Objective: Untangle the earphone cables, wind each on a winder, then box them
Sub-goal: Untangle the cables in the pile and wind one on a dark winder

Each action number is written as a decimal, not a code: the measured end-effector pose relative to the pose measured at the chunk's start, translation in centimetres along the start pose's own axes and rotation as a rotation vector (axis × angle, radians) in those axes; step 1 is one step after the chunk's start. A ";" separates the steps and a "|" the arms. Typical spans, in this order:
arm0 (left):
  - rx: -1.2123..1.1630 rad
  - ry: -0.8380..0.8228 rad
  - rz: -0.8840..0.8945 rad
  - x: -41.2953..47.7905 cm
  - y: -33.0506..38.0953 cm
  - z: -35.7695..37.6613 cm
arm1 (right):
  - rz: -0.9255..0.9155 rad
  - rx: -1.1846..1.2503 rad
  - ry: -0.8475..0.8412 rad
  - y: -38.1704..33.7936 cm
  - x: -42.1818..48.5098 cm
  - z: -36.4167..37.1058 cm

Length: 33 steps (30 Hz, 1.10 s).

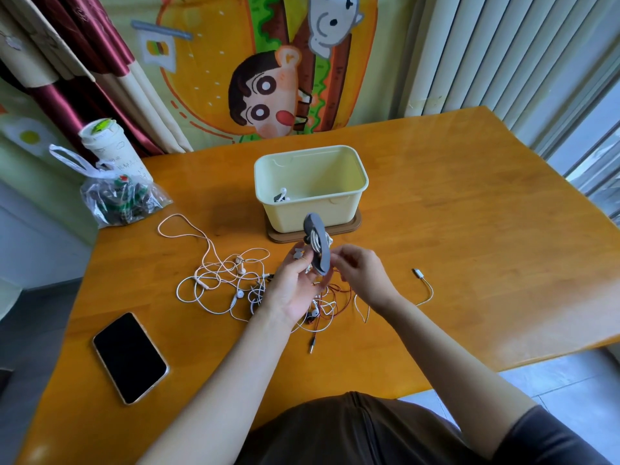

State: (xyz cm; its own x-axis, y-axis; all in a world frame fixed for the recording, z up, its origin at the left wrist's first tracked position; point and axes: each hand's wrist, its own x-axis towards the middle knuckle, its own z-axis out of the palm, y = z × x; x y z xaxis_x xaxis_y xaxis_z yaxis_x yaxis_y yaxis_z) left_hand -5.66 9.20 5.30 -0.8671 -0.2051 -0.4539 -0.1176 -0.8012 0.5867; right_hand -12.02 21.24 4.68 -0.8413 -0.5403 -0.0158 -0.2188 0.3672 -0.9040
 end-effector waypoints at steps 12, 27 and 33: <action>0.097 0.453 0.261 1.1 -0.2 -0.9 | -0.135 -0.321 -0.040 -0.8 -2.0 1.8; 0.382 0.545 0.390 0.7 -0.6 -1.7 | -0.268 -0.407 -0.143 -2.2 -1.7 1.3; 0.629 0.384 0.337 0.0 -1.0 -2.8 | -0.225 -0.387 -0.010 -1.6 -0.1 -0.6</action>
State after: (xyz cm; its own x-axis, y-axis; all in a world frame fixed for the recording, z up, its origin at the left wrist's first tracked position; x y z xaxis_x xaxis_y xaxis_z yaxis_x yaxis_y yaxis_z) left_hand -4.18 8.42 2.80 -0.6911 -0.6496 -0.3168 -0.2287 -0.2193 0.9485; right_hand -11.91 21.15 6.39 -0.7470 -0.6460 0.1571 -0.5664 0.4946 -0.6593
